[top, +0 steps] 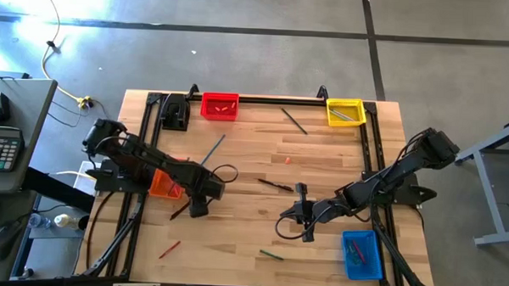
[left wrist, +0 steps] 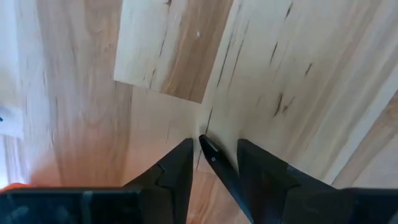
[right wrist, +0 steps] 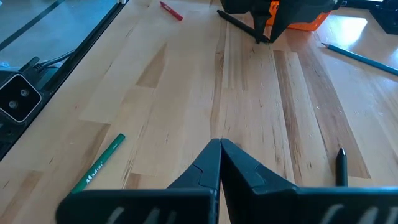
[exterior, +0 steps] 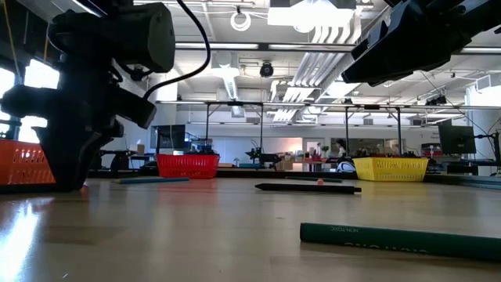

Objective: Sort crayons/erasers/pens/pencils in bins
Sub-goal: Put the black pen into the yellow basket

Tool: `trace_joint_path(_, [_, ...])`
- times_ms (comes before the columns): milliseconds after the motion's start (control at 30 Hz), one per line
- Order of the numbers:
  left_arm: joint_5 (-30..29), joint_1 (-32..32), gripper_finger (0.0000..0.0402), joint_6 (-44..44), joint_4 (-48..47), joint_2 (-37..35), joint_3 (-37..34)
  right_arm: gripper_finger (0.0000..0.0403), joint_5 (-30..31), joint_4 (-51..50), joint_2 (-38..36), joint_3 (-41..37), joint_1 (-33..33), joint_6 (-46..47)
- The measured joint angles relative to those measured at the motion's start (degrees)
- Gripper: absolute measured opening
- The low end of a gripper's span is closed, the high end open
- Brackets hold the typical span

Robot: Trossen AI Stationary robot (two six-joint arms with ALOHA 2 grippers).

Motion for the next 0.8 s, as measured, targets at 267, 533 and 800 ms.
trace_joint_path(267, [0.0, -0.6, 0.0067, 3.0, 0.3, 0.0, 0.3, 0.0, 0.0, -0.2, 0.0, 0.0, 0.0, -0.2])
trace_joint_path(533, [0.4, -1.6, 0.0007, 6.6, 0.5, 0.2, 3.5, 0.0, 0.0, -0.3, 0.0, 0.0, 0.0, 0.1])
trace_joint_path(800, [-2.3, -1.6, 0.0005, 7.6, 2.6, -0.2, 8.4, 0.0, -0.5, -2.2, 0.0, 0.0, 0.0, -0.1])
